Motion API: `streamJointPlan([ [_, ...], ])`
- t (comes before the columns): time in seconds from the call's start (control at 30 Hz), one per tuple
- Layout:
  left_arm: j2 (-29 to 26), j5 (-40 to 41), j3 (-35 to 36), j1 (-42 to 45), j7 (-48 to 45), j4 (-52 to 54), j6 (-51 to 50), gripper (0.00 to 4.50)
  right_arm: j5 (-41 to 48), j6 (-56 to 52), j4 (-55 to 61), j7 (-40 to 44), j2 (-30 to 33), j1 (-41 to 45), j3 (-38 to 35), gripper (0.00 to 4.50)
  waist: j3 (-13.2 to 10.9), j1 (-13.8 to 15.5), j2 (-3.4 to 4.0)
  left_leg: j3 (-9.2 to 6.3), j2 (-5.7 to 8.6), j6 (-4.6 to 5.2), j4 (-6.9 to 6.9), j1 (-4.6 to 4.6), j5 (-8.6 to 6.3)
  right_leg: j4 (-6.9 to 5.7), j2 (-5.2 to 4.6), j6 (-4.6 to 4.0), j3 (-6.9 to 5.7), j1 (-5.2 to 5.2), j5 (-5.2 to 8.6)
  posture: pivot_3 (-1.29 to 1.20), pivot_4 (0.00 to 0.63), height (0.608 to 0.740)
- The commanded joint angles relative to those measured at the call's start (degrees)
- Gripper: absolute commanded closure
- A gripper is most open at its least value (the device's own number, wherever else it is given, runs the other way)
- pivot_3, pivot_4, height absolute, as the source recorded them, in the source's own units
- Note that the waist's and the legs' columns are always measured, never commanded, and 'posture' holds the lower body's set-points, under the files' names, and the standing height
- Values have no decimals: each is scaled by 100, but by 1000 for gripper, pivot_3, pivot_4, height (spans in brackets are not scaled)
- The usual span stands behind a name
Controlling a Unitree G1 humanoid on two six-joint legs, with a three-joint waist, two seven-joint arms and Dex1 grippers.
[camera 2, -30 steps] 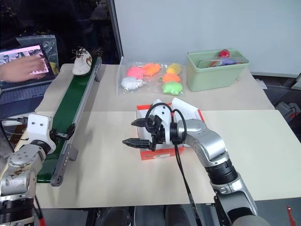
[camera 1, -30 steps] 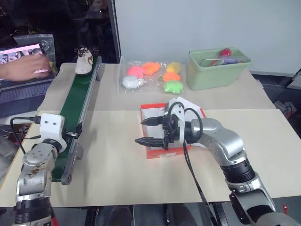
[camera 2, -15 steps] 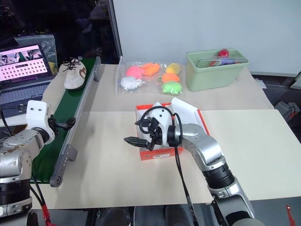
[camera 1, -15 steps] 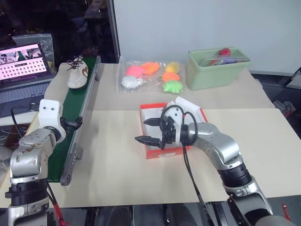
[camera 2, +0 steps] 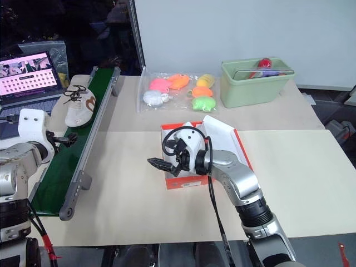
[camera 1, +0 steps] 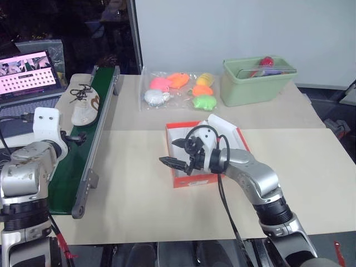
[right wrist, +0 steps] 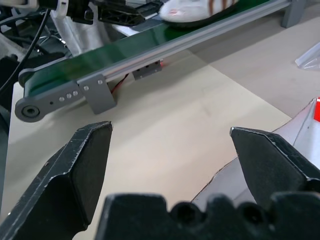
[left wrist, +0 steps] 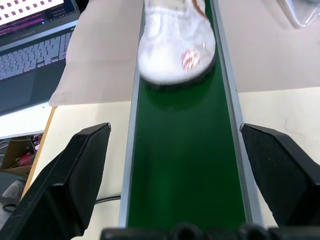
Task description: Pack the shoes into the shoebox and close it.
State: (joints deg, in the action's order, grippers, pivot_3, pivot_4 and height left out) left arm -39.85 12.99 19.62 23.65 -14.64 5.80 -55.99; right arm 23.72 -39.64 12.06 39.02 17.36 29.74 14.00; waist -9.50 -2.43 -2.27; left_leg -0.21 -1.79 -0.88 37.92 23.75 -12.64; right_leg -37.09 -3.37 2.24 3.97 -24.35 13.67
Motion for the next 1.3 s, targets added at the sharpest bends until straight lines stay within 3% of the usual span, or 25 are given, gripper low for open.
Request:
streamJointPlan([
  [0.03, -51, -82, -15, 11, 31, 203, 70, 44, 20, -12, 238, -86, 12, -57, -141, 0, 0, 0, 0, 0, 0, 0, 0, 0, 0, 0, 0, 0, 0, 0, 0, 0, 150, 729],
  [0.37, -59, -177, -61, 3, 91, -107, 53, 44, 43, -49, 244, -334, -79, -86, -189, 0, 0, -9, 0, 1, 0, 0, 0, -1, 0, 0, 1, 0, 0, -1, 0, 0, 150, 729],
  [0.57, 394, 5, -236, -482, 27, 164, -622, 44, 73, -89, 289, -397, -82, -108, -246, 0, 3, 25, 5, 2, 0, 0, 0, -6, 0, 0, -1, 0, 1, 2, 0, 0, 150, 729],
  [0.67, 611, 27, -315, -603, 37, 437, -772, 704, 83, -102, 284, -410, -89, -100, -255, 0, 7, 74, 12, 2, 4, 0, 0, -25, 0, -1, -4, 0, 2, 18, 0, 0, 150, 729],
  [0.73, 704, 41, -312, -621, 33, 546, -846, 1404, 79, -103, 278, -417, -94, -96, -252, 0, 13, 119, 22, 3, 7, -2, 0, -44, 2, 0, -5, 0, 2, 34, 1, 0, 150, 729],
  [0.97, 718, -20, -240, -578, 11, 536, -875, 2575, 67, -64, 235, -432, -121, -84, -266, 0, 32, 178, 55, 3, 9, -12, 0, -60, 12, -3, -3, 0, 3, 49, 1, 0, 150, 729],
  [1.3, 739, -145, -298, -520, 87, 378, -809, 2575, 65, -95, 261, -561, -165, -92, -329, 0, 36, 176, 62, 2, 8, -12, 0, -65, 13, -5, -1, -1, 3, 54, 0, 0, 150, 729],
])
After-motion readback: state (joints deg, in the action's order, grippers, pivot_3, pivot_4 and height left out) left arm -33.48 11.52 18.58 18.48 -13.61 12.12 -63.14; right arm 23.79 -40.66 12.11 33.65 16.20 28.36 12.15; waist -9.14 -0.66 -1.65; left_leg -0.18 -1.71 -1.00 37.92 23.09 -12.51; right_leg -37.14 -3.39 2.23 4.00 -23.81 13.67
